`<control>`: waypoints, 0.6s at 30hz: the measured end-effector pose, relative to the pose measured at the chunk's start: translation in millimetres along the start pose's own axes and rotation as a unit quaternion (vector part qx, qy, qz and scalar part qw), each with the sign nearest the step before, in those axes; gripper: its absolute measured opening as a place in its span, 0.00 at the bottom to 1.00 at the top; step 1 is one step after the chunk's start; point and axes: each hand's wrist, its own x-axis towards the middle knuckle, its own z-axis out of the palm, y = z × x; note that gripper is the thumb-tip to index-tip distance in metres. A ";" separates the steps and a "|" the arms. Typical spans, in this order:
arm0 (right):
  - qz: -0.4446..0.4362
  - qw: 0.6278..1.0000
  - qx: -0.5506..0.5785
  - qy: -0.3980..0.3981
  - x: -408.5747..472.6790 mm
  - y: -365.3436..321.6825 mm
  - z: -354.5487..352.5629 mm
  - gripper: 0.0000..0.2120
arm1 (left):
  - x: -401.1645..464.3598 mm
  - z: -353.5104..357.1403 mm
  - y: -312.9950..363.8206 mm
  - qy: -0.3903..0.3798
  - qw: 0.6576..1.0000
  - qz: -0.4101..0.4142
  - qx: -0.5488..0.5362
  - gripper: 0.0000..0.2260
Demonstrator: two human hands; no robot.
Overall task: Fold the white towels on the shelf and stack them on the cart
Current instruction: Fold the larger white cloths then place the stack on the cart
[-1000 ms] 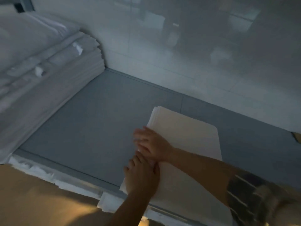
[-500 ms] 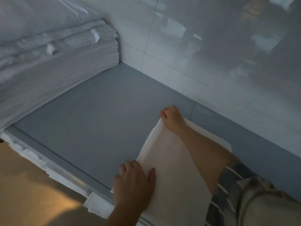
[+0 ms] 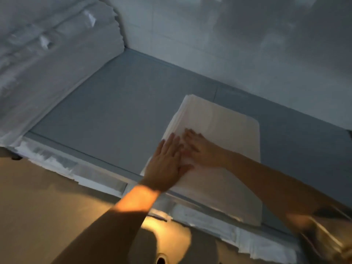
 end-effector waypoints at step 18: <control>0.215 0.972 -0.070 0.066 -194.0 26.4 71.3 0.50 | -0.8 7.4 27.1 -0.202 0.964 0.087 0.148 0.50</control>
